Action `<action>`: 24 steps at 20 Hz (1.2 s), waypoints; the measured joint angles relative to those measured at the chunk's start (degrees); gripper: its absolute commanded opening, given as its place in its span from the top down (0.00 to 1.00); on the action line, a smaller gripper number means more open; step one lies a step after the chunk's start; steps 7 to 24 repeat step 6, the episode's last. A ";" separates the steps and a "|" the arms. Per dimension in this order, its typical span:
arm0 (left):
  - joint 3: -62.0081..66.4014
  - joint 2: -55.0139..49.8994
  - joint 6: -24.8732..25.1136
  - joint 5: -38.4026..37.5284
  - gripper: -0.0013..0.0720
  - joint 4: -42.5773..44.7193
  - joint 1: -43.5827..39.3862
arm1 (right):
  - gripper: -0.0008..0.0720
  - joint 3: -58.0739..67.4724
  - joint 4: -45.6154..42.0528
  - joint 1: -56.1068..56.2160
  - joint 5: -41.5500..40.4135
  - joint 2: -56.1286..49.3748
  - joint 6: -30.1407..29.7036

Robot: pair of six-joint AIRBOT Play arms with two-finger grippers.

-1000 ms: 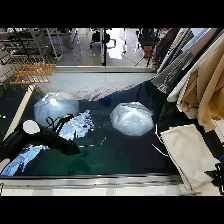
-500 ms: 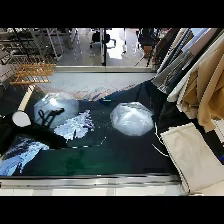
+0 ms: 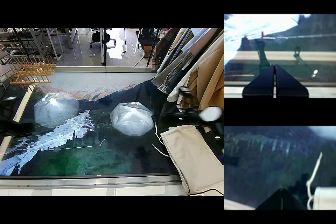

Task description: Fold the clothes and pants, and hang the long-sleeved shirts on hangers.

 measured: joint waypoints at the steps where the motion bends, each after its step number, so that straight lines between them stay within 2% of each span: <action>1: 0.09 -0.02 -2.12 0.33 0.97 0.15 1.31 | 0.97 -0.28 -3.06 3.28 -4.79 -0.46 -0.09; 6: 0.22 -0.07 -7.08 1.20 0.97 0.74 4.09 | 0.97 -0.83 -10.40 10.19 -27.54 -1.49 -0.52; 24: 0.22 -0.07 -7.08 1.20 0.97 0.74 4.09 | 0.97 -0.83 -10.40 10.19 -27.54 -1.49 -0.52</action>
